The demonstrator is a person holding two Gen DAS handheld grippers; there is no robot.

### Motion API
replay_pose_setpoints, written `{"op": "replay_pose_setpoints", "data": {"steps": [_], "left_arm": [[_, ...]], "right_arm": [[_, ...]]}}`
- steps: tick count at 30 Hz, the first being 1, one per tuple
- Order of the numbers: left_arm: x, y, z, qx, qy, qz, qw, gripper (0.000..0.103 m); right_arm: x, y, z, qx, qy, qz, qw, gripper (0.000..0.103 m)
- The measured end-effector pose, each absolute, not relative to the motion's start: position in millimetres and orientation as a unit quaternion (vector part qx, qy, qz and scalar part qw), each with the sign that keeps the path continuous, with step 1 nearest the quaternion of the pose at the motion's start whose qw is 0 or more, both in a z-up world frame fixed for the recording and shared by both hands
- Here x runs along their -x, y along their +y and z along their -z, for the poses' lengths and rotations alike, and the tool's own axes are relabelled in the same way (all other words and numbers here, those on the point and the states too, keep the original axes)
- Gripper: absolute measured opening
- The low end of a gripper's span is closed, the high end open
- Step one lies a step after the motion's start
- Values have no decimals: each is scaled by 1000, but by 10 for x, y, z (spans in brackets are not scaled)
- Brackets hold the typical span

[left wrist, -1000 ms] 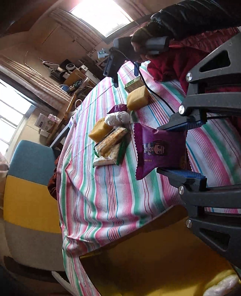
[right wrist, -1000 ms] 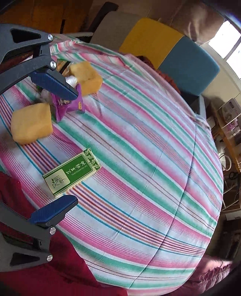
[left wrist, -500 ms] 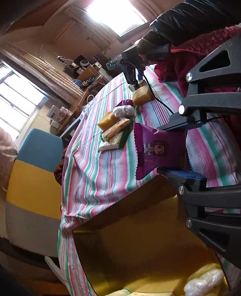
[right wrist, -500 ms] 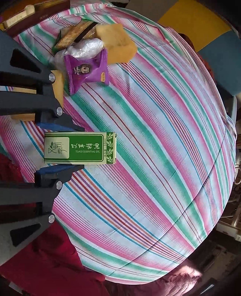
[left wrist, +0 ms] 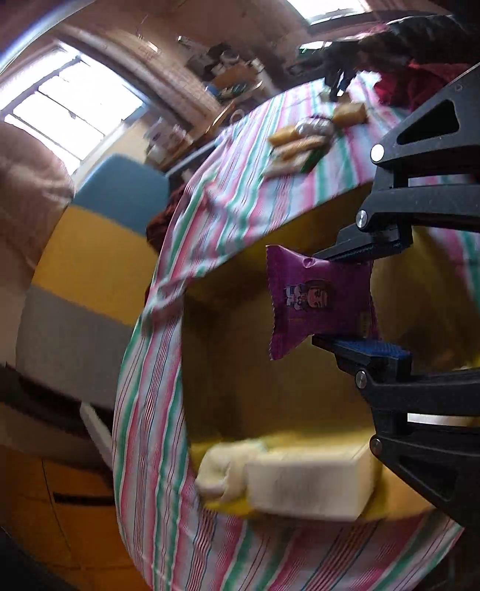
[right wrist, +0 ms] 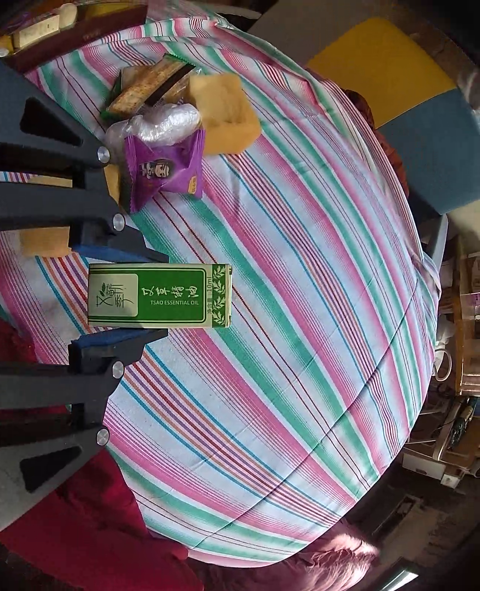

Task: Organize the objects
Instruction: 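Carry the purple packet into the gold tray and open the left tool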

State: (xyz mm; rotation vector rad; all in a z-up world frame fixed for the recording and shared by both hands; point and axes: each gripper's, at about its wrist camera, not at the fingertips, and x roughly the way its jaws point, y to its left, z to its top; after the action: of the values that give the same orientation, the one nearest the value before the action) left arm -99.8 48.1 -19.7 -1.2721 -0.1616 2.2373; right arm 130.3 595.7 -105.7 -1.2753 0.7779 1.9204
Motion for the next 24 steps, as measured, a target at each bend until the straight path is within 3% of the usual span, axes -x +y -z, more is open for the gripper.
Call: {"op": "replay_pose_setpoints", "data": {"steps": [15,24], "left_arm": [[2341,386,768,553,-41,-819,148,37],[2292,228,648,531,-45,-837,128,37]], "right_arm": [[-1629,6097,904,452,310,-774,318,31],[-1683,6054,810,447,308,-779,315,31]]}}
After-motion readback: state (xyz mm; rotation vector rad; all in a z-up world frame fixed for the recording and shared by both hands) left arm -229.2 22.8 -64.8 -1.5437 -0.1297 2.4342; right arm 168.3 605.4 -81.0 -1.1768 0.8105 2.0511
